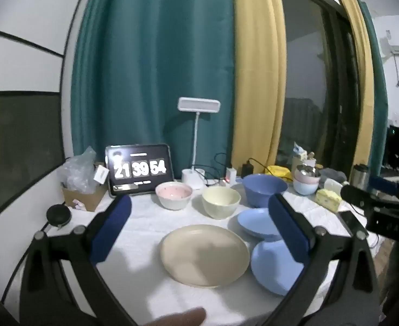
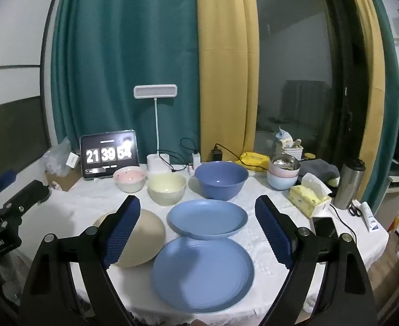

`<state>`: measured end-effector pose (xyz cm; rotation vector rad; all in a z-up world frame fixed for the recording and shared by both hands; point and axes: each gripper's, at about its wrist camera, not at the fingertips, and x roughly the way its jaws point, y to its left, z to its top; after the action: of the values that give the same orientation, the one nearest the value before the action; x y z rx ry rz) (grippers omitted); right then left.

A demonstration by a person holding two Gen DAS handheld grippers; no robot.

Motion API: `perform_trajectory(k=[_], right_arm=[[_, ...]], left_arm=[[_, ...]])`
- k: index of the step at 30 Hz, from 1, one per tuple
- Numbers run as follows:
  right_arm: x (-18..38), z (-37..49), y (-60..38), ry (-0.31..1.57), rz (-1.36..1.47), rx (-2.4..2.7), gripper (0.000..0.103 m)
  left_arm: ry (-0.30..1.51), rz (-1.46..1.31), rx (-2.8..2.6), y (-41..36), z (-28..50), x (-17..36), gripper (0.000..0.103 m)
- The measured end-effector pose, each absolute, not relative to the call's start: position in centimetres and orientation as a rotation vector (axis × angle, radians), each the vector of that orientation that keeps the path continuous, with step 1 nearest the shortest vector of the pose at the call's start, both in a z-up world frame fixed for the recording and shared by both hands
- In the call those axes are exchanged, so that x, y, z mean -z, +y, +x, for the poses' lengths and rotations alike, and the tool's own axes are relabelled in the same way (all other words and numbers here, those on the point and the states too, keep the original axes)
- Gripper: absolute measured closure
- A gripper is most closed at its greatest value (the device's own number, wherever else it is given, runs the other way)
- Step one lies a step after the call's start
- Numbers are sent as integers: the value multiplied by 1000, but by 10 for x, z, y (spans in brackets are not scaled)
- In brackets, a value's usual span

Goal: Organize plates and bowls

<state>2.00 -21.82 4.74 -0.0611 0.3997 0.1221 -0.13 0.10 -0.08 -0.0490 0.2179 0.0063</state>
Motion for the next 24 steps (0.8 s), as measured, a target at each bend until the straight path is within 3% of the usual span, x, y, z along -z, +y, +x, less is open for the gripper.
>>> perform_trajectory(k=[8, 24], right_arm=[[-45, 23, -211, 432, -67, -125, 14], [-41, 21, -213, 434, -66, -133, 14]], left_arm=[[291, -119, -4, 22, 9, 4, 1], [260, -85, -1, 16, 8, -3, 1]])
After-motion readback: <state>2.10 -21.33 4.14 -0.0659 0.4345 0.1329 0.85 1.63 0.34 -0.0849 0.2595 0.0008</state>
